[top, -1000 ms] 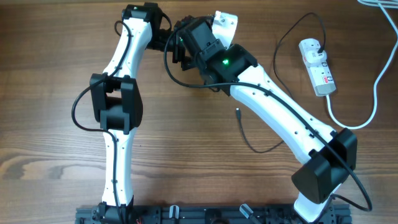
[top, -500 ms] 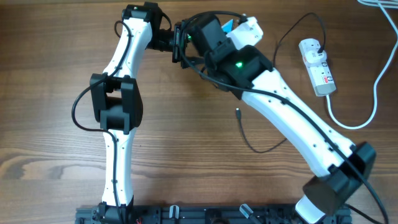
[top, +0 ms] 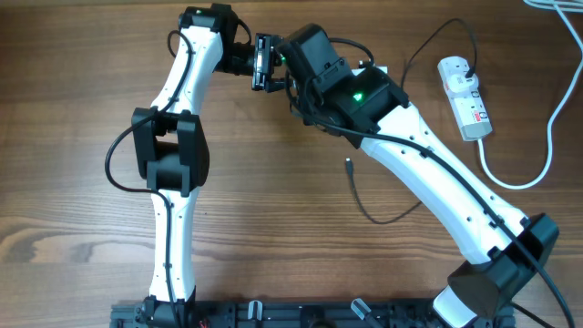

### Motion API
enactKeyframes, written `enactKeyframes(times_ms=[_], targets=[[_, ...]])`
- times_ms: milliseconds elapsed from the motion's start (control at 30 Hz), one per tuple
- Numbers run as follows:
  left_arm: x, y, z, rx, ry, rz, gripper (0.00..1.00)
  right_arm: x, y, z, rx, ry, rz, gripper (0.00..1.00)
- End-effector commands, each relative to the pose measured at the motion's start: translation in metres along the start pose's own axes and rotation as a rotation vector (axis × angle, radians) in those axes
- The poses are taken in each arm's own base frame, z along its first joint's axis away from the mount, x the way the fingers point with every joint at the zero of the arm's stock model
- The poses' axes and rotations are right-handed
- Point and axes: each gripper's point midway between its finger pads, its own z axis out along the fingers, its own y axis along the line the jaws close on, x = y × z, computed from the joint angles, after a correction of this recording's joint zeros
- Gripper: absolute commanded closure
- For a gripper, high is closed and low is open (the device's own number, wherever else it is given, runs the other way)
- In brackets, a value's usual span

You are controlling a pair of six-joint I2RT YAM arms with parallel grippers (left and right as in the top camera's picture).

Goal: Plug charger to phone and switch on socket

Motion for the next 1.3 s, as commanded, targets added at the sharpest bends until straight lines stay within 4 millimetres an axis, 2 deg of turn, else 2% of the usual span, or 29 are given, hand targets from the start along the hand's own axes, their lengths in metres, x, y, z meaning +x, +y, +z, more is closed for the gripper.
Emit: enactKeyframes(times_ms=[0,300,500,600,667,1033,1267], targets=[[0.018,-0.010,-0.001,0.017,0.015,0.013,0.45,-0.001,0.012,-0.012,-0.044,0.010,0.084,0.96],[0.020,-0.008,-0.001,0.017,0.015,-0.016,0.64,-0.002,0.015,-0.009,-0.059,-0.005,0.088,0.96],[0.020,-0.008,-0.001,0.017,0.015,-0.027,0.63,-0.003,0.016,-0.007,-0.061,-0.011,0.087,0.96],[0.021,-0.008,-0.001,0.017,0.015,-0.027,0.55,-0.002,0.014,-0.003,-0.053,-0.014,0.084,0.96],[0.021,-0.008,-0.001,0.017,0.015,-0.024,0.54,-0.001,0.012,0.001,-0.048,-0.017,0.082,0.96],[0.021,-0.008,-0.001,0.017,0.015,-0.021,0.55,0.001,0.015,0.005,-0.067,-0.008,0.090,0.96],[0.021,-0.008,-0.001,0.017,0.015,-0.020,0.57,0.003,0.006,0.020,-0.035,-0.023,0.078,0.96]])
